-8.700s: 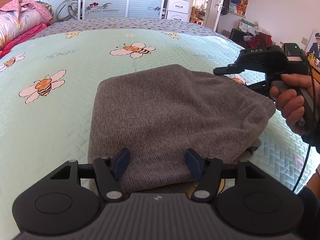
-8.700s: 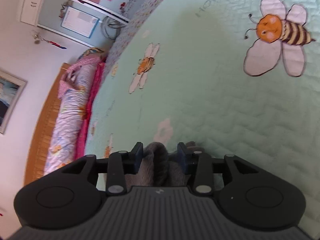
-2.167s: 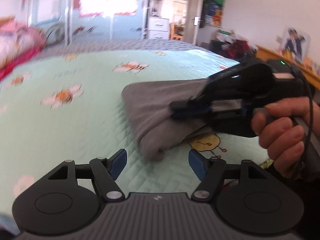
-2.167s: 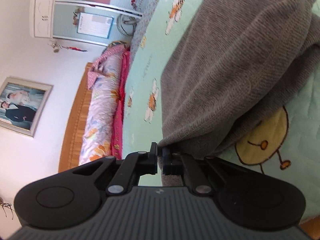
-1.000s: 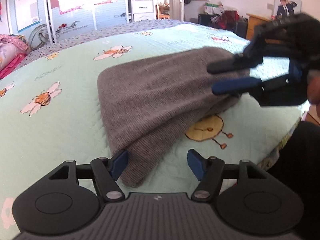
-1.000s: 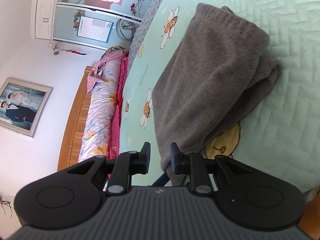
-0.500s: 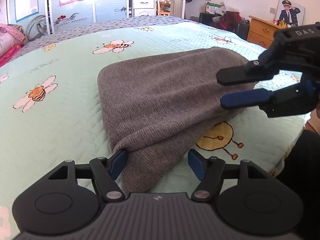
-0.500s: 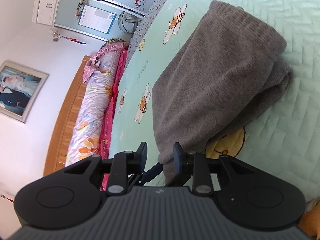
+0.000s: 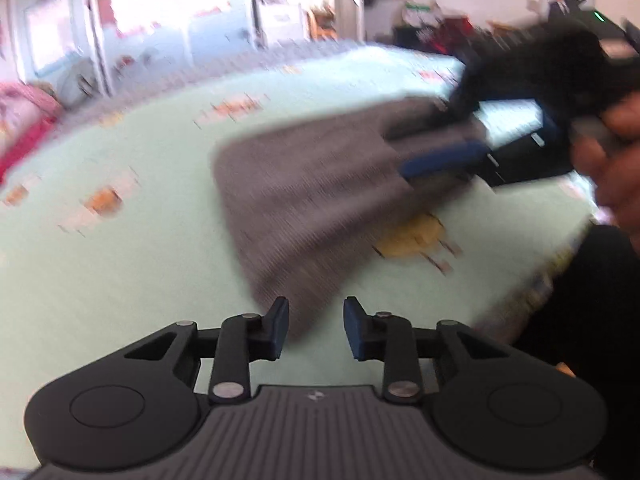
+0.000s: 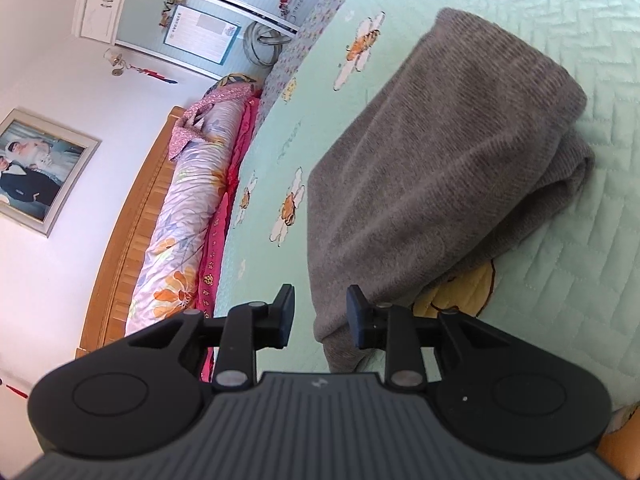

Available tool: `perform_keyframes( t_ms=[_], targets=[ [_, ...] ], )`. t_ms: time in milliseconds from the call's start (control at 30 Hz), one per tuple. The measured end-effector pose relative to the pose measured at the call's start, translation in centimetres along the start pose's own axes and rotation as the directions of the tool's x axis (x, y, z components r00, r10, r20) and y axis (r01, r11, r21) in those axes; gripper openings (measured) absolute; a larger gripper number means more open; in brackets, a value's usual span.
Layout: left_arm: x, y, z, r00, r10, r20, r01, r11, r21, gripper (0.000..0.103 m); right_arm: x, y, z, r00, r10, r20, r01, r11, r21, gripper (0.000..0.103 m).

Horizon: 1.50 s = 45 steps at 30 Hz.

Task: Fold clothes

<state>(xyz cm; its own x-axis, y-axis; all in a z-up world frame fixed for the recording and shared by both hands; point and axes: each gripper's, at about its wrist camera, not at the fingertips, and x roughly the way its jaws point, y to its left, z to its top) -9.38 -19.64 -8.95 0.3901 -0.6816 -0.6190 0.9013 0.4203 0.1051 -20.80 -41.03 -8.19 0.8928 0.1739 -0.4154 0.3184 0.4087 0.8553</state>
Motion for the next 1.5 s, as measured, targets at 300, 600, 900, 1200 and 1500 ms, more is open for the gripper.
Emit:
perform_keyframes(
  t_ms=[300,600,900,1200,1500],
  targets=[
    [3.5,-0.4,-0.3,1.0,0.005,-0.024,-0.004,1.0,0.02,0.049,0.4,0.5,0.0,0.996,-0.071,0.051,0.078,0.987,-0.143,0.05],
    [0.3,-0.9,0.9,0.997,-0.037,0.062,0.035,0.999,0.026,0.053,-2.2,0.5,-0.6,0.989,-0.058,0.14,0.093,0.961,-0.262,0.042],
    [2.9,-1.5,1.9,0.997,-0.069,0.017,0.07,0.997,-0.035,0.055,-7.2,-5.7,4.6,0.942,-0.115,0.316,0.172,0.972,-0.161,0.016],
    [7.0,-1.2,5.2,0.997,-0.058,0.047,0.062,0.993,-0.098,0.057,-1.6,-2.5,6.1,0.953,0.065,0.296,0.027,0.955,-0.296,0.049],
    [7.0,-1.3,7.2,0.995,-0.043,0.088,0.054,0.991,-0.122,0.067,-6.2,-5.6,9.3,0.863,-0.084,0.499,0.217,0.953,-0.214,0.047]
  ],
)
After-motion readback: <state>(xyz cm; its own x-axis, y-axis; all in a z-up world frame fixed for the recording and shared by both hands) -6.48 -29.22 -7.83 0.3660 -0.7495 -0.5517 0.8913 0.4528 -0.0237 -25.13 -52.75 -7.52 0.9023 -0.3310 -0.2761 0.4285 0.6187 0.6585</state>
